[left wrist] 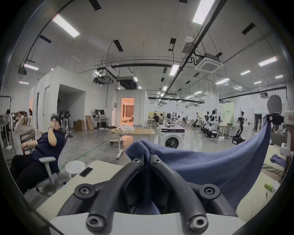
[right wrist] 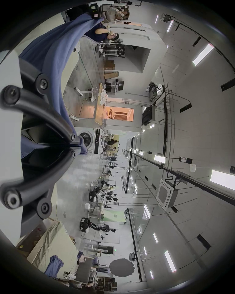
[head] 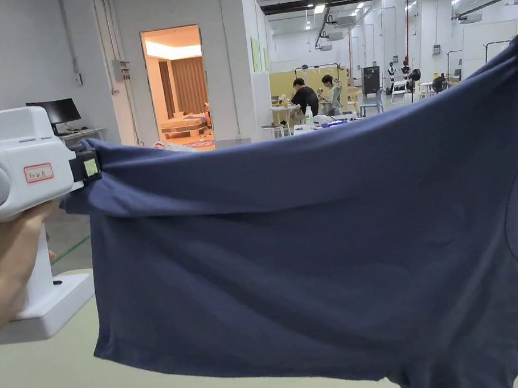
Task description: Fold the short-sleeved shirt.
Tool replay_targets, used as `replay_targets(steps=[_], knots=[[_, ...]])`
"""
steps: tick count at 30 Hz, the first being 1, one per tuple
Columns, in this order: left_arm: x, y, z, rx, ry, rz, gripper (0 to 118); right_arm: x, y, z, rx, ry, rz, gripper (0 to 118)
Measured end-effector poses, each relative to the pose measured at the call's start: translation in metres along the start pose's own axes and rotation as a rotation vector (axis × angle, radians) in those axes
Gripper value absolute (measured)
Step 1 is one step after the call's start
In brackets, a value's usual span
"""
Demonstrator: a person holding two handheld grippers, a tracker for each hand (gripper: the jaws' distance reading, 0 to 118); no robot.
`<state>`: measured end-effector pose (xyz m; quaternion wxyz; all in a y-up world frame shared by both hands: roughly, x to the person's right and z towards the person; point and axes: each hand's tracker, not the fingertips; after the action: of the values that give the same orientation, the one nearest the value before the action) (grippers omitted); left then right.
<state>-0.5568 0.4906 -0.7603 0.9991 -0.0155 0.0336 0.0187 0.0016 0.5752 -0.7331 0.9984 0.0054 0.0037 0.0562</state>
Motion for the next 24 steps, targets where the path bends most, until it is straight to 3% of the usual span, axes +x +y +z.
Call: replay_targets(steps=[10,15,19,24], knots=[[0.004,-0.014,-0.057,-0.002,0.047,0.006,3,-0.009,-0.005,-0.059,-0.024,-0.039,-0.016,0],[0.003,-0.078,-0.064,-0.132,0.022,0.038,3,-0.006,-0.052,-0.062,-0.098,0.017,-0.051,0],[0.003,-0.136,-0.044,-0.217,-0.011,0.089,3,-0.002,-0.096,-0.028,-0.146,0.06,-0.071,0],[0.0,-0.2,0.028,-0.275,-0.117,0.175,3,0.014,-0.15,0.05,-0.183,0.11,-0.07,0]])
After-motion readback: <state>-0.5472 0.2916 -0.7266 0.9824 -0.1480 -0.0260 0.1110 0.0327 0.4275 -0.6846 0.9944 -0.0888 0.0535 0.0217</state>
